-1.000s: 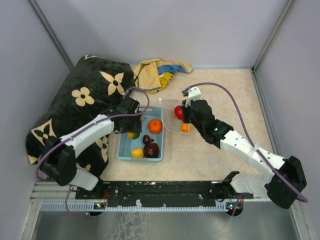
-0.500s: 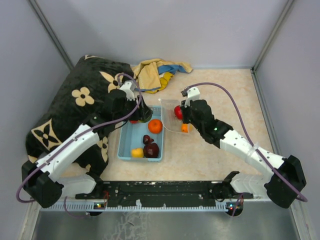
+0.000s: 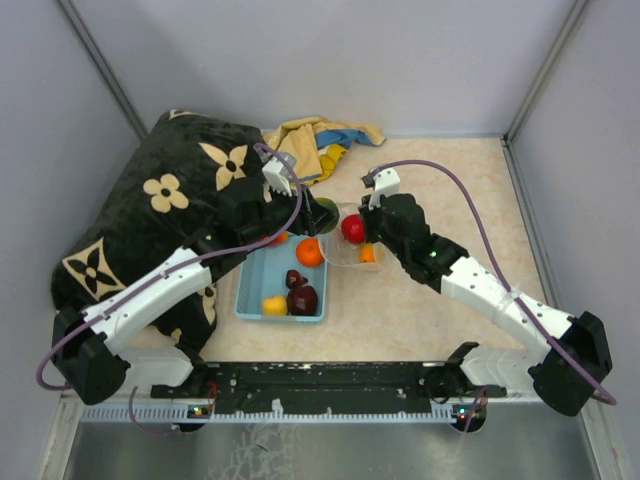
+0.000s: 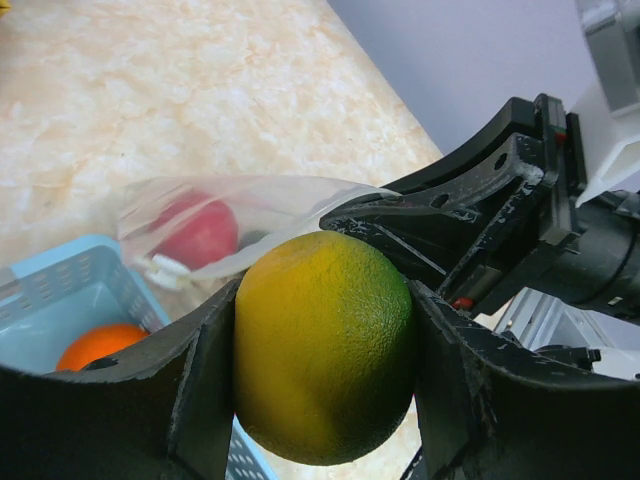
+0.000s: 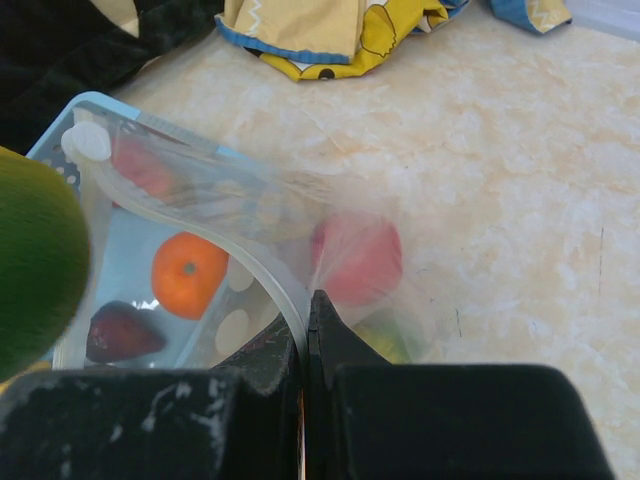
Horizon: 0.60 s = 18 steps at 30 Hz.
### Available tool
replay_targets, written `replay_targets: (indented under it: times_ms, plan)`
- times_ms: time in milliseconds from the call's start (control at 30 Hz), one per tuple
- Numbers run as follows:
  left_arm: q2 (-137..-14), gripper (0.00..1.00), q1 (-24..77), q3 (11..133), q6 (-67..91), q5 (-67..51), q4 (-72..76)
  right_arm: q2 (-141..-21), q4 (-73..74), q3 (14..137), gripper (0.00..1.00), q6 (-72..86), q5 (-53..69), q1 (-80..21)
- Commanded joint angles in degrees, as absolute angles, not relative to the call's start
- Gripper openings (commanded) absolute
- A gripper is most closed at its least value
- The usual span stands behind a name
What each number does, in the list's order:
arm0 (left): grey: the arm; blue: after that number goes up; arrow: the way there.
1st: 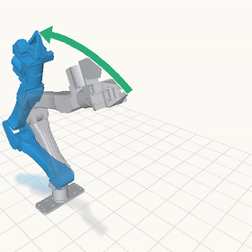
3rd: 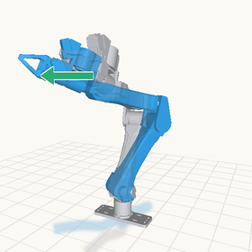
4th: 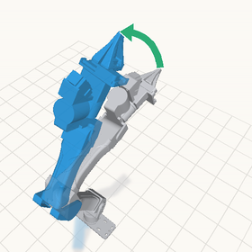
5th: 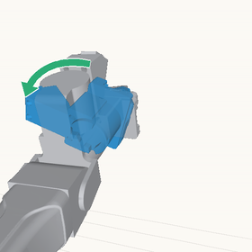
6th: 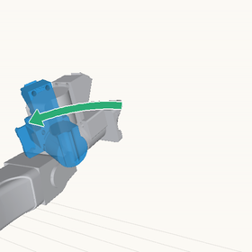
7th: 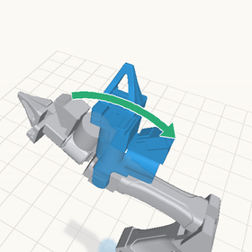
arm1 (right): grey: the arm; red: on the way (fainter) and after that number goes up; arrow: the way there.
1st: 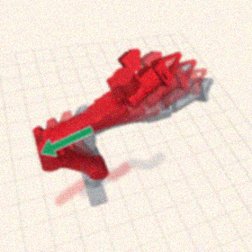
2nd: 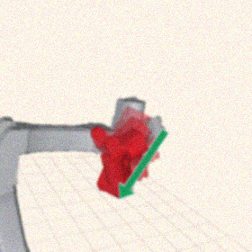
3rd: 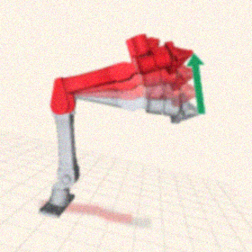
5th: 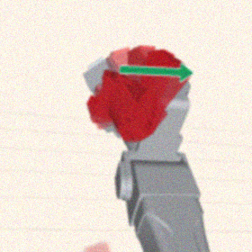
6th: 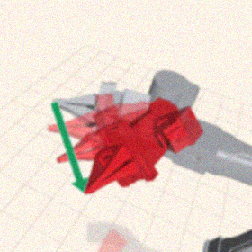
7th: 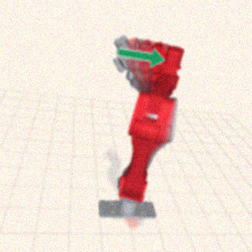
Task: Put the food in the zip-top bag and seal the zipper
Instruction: Place the fake fruit in the zipper food storage bag.
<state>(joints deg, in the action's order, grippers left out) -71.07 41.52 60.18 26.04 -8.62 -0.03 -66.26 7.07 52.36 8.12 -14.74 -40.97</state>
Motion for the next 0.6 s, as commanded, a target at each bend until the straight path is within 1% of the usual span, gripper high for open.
replay_targets:
  times_ms: [0, 233, 400, 500, 567]
  plan:
    - [-73.6, 0.45, 43.0, 62.1, 23.4, -11.3, 7.3, -65.5, 5.4, 56.3, 0.01, 8.1, -14.0, -40.4]
    - [-75.7, 0.46, 45.1, 59.8, 22.5, -10.3, 10.2, -65.1, 5.5, 56.4, 0.01, 9.2, -13.9, -40.5]
    - [-78.2, 0.48, 46.9, 59.9, 20.5, -8.9, 9.1, -65.3, 5.4, 56.6, 0.01, 9.7, -13.0, -40.5]
    - [-79.3, 0.52, 48.0, 59.9, 18.7, -6.5, 7.7, -65.1, 5.3, 56.5, 0.01, 9.9, -12.8, -40.4]
    - [-79.9, 0.57, 48.2, 59.9, 18.4, -5.6, 6.8, -65.0, 5.2, 56.5, 0.01, 10.0, -12.9, -40.4]
